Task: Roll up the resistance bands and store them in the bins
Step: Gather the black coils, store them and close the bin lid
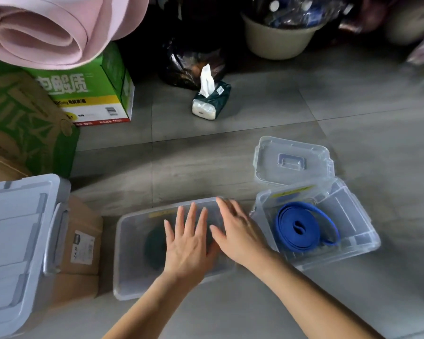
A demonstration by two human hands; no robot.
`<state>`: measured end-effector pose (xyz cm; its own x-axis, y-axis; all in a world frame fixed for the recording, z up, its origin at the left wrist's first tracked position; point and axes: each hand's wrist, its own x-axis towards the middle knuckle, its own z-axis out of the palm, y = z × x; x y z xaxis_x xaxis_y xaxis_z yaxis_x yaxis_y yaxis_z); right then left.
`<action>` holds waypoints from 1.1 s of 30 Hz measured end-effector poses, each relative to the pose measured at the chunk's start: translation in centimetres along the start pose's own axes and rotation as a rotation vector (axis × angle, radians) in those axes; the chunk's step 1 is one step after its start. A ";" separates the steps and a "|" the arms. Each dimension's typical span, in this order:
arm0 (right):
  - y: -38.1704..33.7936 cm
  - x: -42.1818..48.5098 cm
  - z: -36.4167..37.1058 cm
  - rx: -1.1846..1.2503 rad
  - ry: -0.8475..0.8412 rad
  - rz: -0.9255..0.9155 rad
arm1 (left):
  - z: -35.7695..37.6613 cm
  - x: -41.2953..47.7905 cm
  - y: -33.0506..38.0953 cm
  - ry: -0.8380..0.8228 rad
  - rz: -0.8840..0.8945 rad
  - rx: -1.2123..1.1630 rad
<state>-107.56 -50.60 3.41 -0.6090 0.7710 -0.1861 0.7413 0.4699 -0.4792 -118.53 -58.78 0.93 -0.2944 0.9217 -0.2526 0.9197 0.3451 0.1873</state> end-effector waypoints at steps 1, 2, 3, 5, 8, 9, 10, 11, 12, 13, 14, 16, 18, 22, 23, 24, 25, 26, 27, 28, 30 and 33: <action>0.4 -0.2 -1.4 0.016 0.068 -0.056 | -0.1 0.4 1.7 -0.005 0.048 -0.019; 1.5 -0.3 -2.8 0.004 0.181 -0.098 | -0.2 0.9 3.3 -0.025 0.063 -0.062; 2.8 -0.3 -4.2 -0.021 0.314 -0.118 | -0.4 1.5 4.9 -0.027 0.065 -0.123; 7.1 -0.1 -7.2 -0.067 0.471 -0.035 | -1.0 3.3 7.2 0.007 0.064 -0.294; 15.1 0.7 -11.1 -0.027 0.417 0.203 | -1.7 7.0 10.2 0.000 0.035 -0.583; 17.6 1.0 -12.2 0.007 0.416 0.278 | -2.0 8.3 10.9 -0.004 0.003 -0.649; 19.9 1.5 -13.1 0.052 0.411 0.357 | -2.2 9.7 11.4 -0.015 -0.039 -0.716; 21.8 1.9 -13.8 0.113 0.394 0.446 | -2.5 11.1 11.8 -0.034 -0.088 -0.784; 23.6 2.3 -14.1 0.175 0.374 0.529 | -2.8 12.4 12.1 -0.050 -0.142 -0.847; 25.3 2.6 -14.4 0.216 0.343 0.594 | -3.0 13.7 12.2 -0.061 -0.194 -0.888; 26.7 3.0 -14.4 0.247 0.309 0.637 | -3.2 14.8 12.2 -0.075 -0.242 -0.908; 28.5 3.5 -14.1 0.321 0.230 0.692 | -3.4 16.4 12.4 -0.125 -0.324 -0.962; 28.9 4.2 -13.5 0.477 0.171 0.753 | -3.0 17.8 12.2 -0.186 -0.377 -1.010; 28.8 5.6 -12.0 0.789 0.085 0.862 | -1.9 19.5 13.1 -0.315 -0.474 -1.149; 28.8 5.8 -11.8 0.792 0.073 0.865 | -1.5 19.9 13.5 -0.335 -0.470 -1.126; 29.0 6.0 -11.5 0.766 0.067 0.864 | -1.0 20.2 13.9 -0.346 -0.456 -1.044; 29.2 6.0 -11.2 0.738 0.069 0.859 | -0.5 20.4 14.2 -0.352 -0.426 -0.930; 29.6 6.1 -10.8 0.719 0.070 0.850 | 0.2 20.7 14.3 -0.371 -0.383 -0.802; 29.8 6.0 -10.7 0.719 0.071 0.839 | 1.0 20.9 14.2 -0.395 -0.340 -0.683; 29.9 5.9 -10.5 0.733 0.073 0.832 | 1.7 21.1 14.2 -0.402 -0.303 -0.593; 30.1 5.9 -10.4 0.764 0.080 0.819 | 2.3 21.5 13.9 -0.373 -0.269 -0.537; 29.4 6.0 -10.4 0.736 0.092 0.774 | 2.0 21.7 13.9 -0.344 -0.253 -0.664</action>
<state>-86.51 -27.69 -2.91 -0.0003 0.7921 -0.6104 0.5459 -0.5113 -0.6637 -111.66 -34.31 -3.84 -0.2775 0.7318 -0.6224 0.4557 0.6706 0.5853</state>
